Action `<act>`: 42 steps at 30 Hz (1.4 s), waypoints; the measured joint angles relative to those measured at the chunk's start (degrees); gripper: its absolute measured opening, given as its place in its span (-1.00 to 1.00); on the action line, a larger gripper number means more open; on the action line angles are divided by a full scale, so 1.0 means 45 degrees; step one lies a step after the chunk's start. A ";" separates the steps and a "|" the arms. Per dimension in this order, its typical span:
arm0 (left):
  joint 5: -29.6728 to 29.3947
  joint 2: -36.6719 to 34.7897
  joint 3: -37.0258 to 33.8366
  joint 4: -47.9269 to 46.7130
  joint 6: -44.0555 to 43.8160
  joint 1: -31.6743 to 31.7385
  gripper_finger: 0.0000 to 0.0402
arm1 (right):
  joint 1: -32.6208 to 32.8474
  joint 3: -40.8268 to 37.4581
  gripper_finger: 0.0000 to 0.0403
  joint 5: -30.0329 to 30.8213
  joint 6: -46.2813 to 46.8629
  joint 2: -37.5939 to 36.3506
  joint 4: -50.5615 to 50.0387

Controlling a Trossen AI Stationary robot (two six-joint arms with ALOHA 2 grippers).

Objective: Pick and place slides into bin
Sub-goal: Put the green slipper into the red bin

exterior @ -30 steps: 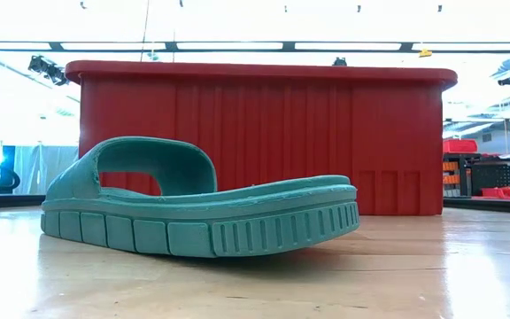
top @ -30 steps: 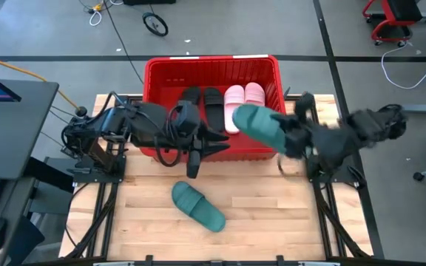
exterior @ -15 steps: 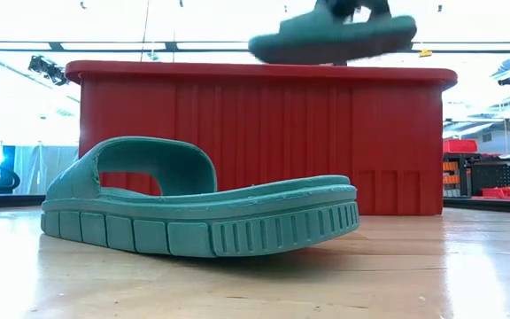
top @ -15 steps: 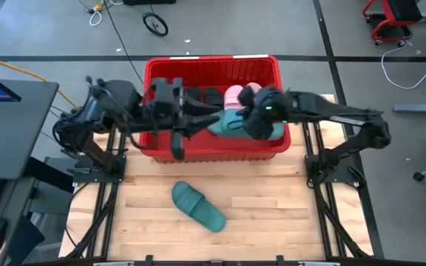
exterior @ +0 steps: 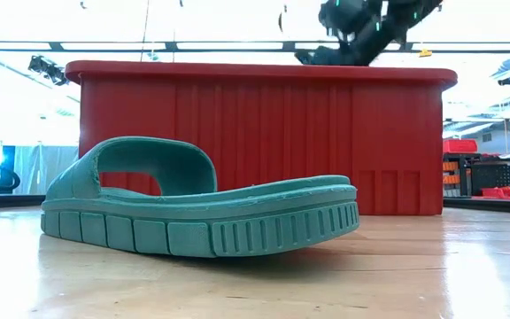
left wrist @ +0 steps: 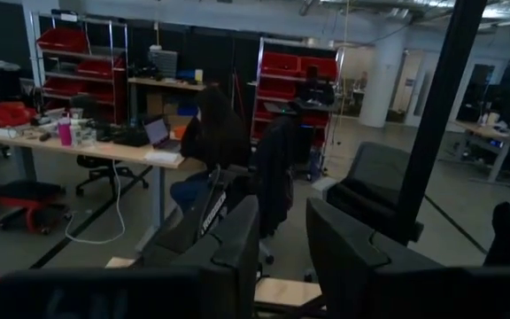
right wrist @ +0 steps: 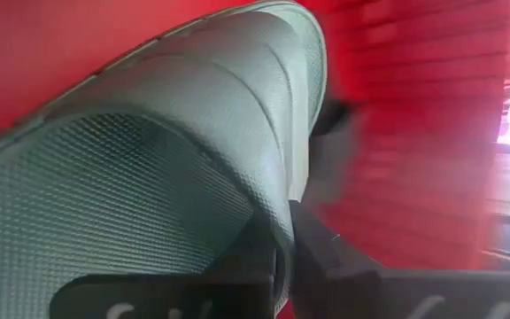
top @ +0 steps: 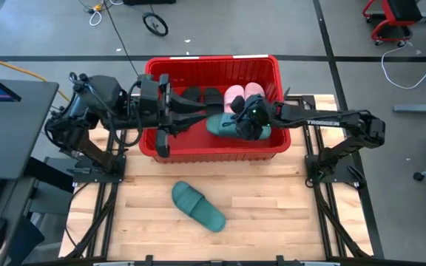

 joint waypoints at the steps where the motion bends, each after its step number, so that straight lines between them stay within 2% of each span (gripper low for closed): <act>1: 0.0000 -0.0012 0.0005 -0.0114 0.0003 0.0000 -0.50 | -0.0117 -0.0319 -0.95 -0.0013 0.0028 0.0080 -0.0088; 6: 0.0001 0.0000 0.0005 -0.0610 -0.0025 0.0000 -0.53 | -0.0256 -0.1609 -0.93 -0.0230 -0.0140 0.0044 0.0452; 12: -0.0010 0.0000 0.0005 -0.0749 -0.0035 0.0053 -0.56 | -0.0245 -0.2326 -0.94 -0.1394 -0.0198 0.0052 0.1000; 19: -0.0403 0.0000 0.0005 -0.0768 0.0047 0.0121 -0.56 | -0.0245 -0.2336 -0.66 -0.2026 0.1848 0.0057 0.1050; 27: -0.1319 0.0013 0.0005 -0.0817 0.0006 0.0117 -0.61 | -0.0269 -0.2336 -0.40 -0.2805 0.1525 0.0071 0.1137; 30: -0.1428 0.0010 0.0005 -0.0822 -0.0290 0.0117 -0.61 | -0.0258 -0.2336 -0.34 -0.2047 0.1551 0.0071 0.1093; 34: -0.1426 0.0015 0.0005 -0.0825 -0.0739 0.0117 -0.60 | 0.0028 -0.2188 -0.29 0.0721 0.2146 -0.0303 0.1019; 36: -0.1430 0.0015 0.0005 -0.0827 -0.1107 0.0117 -0.61 | 0.0210 -0.2072 -0.28 0.1811 0.1798 -0.0743 0.0895; 39: -0.1428 0.0015 0.0005 -0.0827 -0.1274 0.0117 -0.62 | 0.0598 -0.1750 -0.29 0.2153 0.1146 -0.1556 -0.0481; 42: -0.1457 0.0015 0.0005 -0.0827 -0.1286 0.0117 -0.63 | 0.1035 -0.1148 -0.31 0.2286 0.2117 -0.2438 -0.1724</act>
